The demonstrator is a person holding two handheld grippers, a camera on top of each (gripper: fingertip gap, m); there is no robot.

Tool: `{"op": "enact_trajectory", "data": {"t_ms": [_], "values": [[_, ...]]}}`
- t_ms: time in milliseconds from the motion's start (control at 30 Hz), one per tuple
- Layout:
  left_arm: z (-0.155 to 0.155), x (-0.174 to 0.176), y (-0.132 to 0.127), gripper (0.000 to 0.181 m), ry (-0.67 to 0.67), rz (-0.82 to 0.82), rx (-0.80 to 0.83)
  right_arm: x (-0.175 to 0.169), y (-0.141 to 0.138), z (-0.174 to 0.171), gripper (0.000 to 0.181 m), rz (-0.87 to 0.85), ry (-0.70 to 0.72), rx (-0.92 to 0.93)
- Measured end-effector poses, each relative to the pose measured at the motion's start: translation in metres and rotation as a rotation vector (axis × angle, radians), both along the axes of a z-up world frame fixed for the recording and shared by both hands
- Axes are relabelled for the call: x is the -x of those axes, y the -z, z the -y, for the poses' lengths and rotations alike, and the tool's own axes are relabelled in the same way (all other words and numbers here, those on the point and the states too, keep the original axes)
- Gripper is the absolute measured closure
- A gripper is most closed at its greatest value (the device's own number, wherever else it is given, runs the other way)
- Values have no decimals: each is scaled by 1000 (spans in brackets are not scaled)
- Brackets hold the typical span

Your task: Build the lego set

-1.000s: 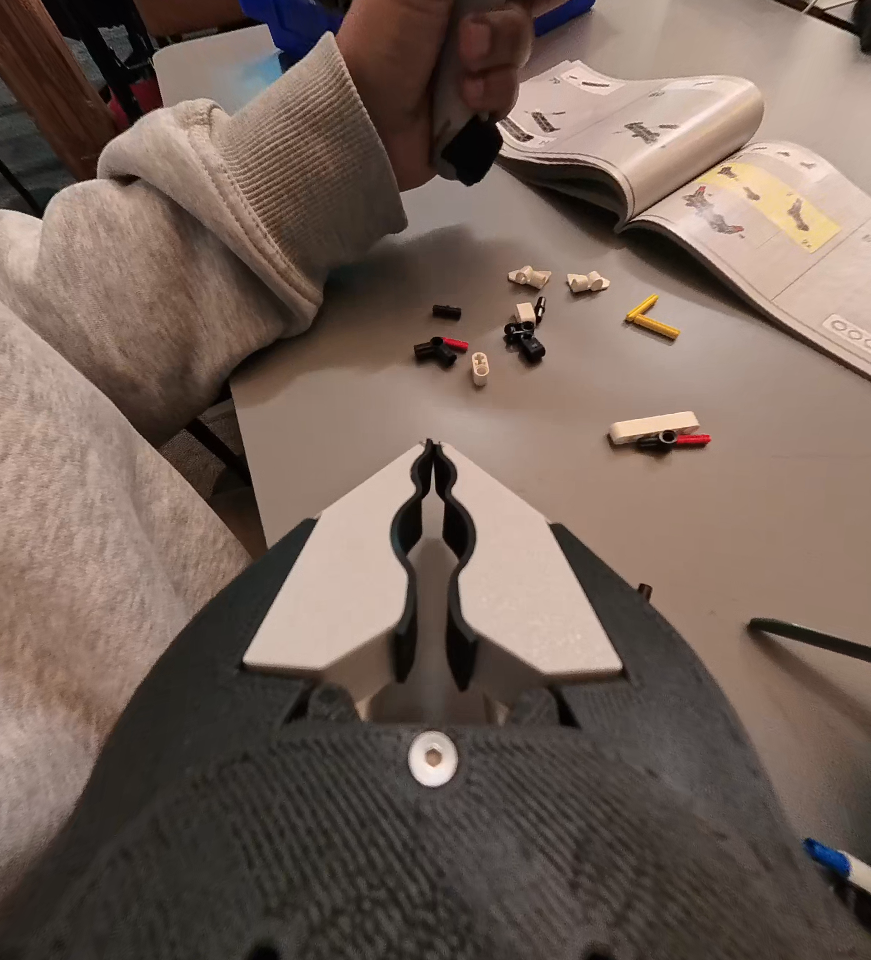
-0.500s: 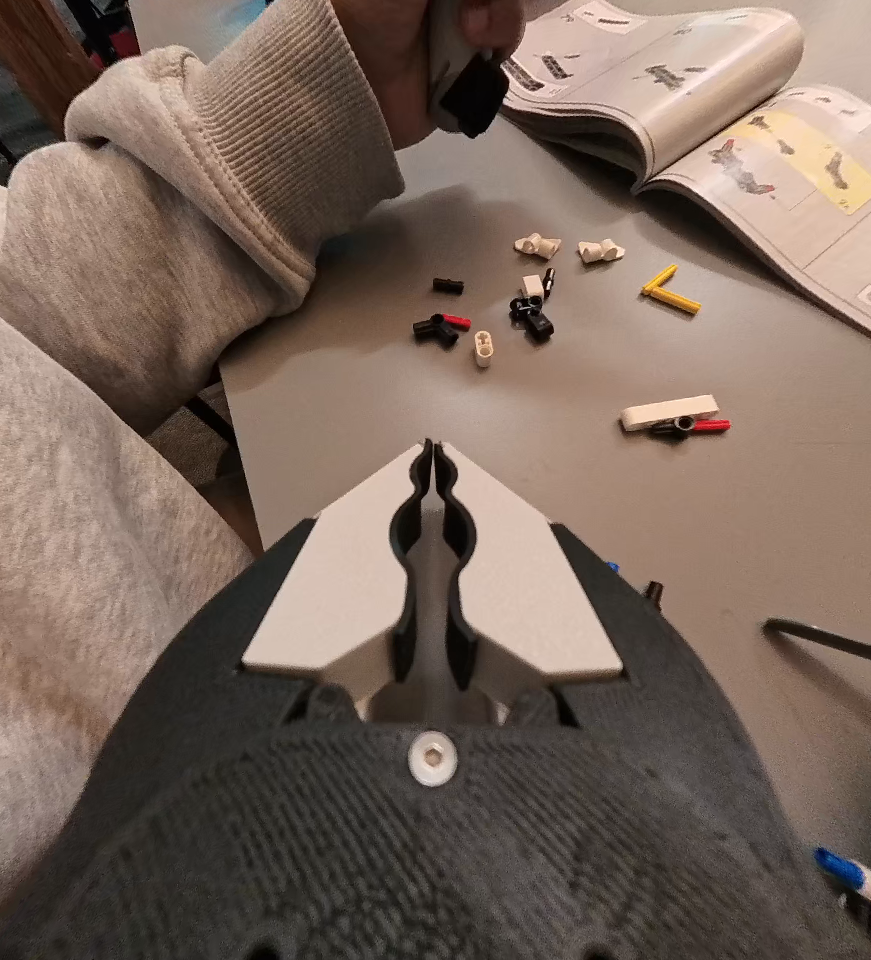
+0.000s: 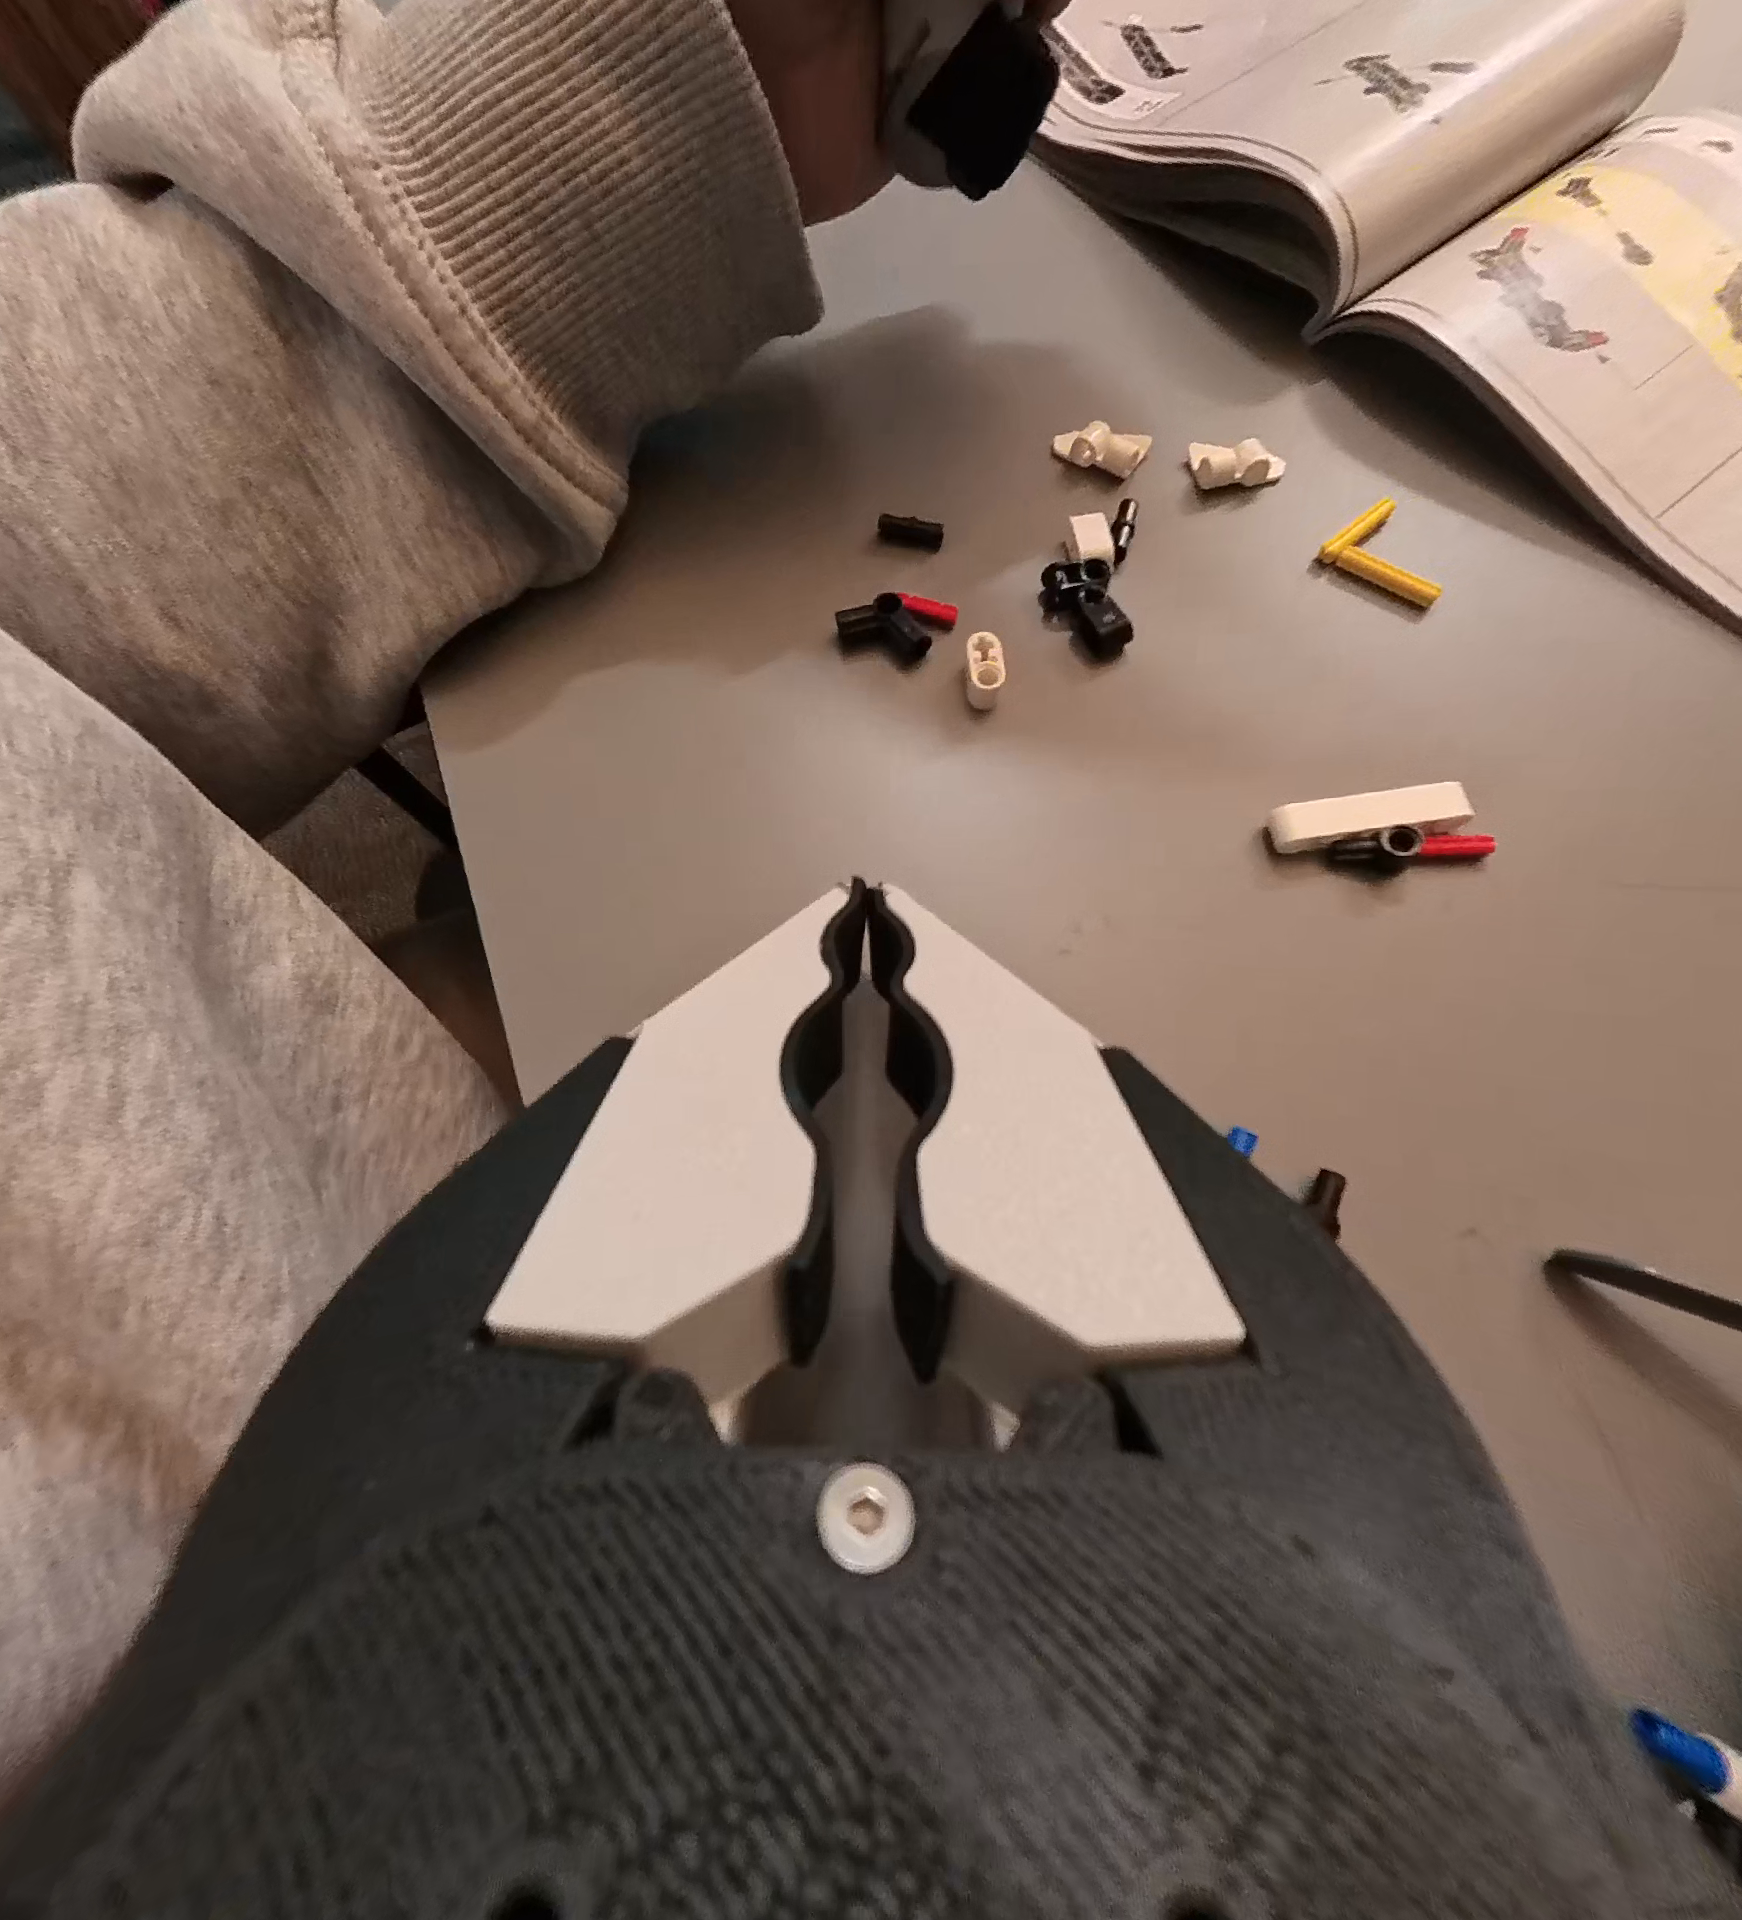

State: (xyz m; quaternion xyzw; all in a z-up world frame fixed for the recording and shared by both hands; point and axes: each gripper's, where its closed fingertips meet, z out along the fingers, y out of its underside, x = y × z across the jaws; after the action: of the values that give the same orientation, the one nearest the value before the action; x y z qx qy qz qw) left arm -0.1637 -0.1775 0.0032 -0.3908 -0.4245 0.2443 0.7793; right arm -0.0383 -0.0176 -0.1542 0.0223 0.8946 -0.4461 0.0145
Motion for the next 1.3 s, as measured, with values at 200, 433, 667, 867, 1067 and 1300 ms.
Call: {"op": "enact_trajectory", "data": {"t_ms": [200,433,667,867,1067,1300], "values": [[-1,1,1,176,2,5,5,0,2,0,181,-8,0,-10],[0,0,0,176,4,1,-8,35,-20,-1,181,-16,196,95],[0,0,0,176,17,0,-26,44,-43,14,168,169,194,193],[1,1,0,176,25,5,-41,32,-32,41,168,59,83,78],[1,1,0,176,33,7,-53,31,-23,73,170,32,-8,2],[2,1,-1,176,45,5,-73,28,-1,77,170,-17,-91,-155]]}}
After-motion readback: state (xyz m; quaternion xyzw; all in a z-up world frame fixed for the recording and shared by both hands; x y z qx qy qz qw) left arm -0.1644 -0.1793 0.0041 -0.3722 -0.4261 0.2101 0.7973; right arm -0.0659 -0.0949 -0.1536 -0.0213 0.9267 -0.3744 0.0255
